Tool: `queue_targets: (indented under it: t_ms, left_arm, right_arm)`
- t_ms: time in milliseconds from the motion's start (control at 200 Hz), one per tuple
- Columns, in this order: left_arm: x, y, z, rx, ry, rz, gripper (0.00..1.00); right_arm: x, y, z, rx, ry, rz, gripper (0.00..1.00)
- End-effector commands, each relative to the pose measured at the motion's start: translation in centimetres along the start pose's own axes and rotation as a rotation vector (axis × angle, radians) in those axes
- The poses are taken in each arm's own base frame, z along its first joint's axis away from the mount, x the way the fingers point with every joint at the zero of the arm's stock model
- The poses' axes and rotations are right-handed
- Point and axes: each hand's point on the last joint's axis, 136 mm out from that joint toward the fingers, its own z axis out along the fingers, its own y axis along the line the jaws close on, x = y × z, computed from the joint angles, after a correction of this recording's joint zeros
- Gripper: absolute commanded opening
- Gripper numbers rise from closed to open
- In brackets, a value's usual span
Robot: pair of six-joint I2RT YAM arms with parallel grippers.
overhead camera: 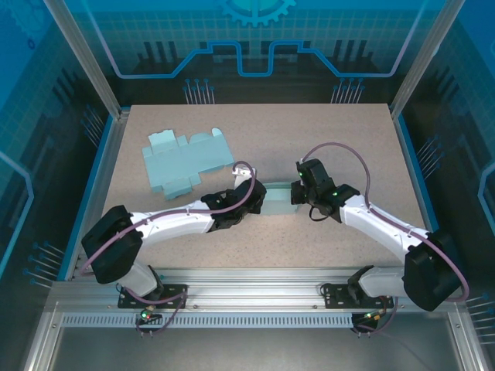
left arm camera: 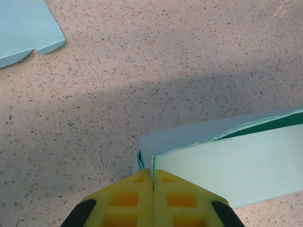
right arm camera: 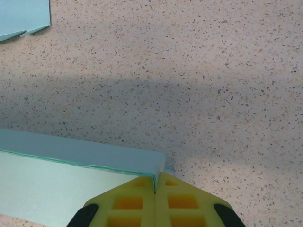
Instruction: Fold the paper box
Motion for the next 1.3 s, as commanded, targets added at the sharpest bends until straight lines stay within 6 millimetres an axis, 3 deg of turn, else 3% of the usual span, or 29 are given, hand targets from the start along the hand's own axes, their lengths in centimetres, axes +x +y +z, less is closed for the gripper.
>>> queue_targets:
  t_ms: [0,330,555,1026,1186,1296]
  left_arm:
    - [3.1,-1.5,0.9,0.072,0.093,0.007,0.0]
    - [4.7,0.0,1.5,0.032,0.108,0.005,0.0]
    - [3.9,-0.2,0.6,0.068,0.073,-0.001,0.0]
    - [-0.2,0.2,-3.7,0.108,-0.045,-0.024,0.5]
    - [-2.3,1.8,-4.8,0.014,-0.115,-0.008,0.78]
    - [-3.4,2.9,-4.6,-0.025,-0.133,-0.038,0.92]
  right_arm:
    - [1.7,2.4,0.2,-0.131,0.047,-0.006,0.03]
    - [4.2,0.8,0.8,-0.083,0.049,-0.021,0.0]
    - [5.3,0.2,1.3,-0.066,0.026,-0.039,0.0]
    - [5.1,0.3,1.0,-0.033,0.012,-0.08,0.0]
    - [5.0,0.4,0.9,-0.03,0.011,-0.087,0.0]
    - [4.9,0.6,0.9,-0.032,0.01,-0.091,0.0]
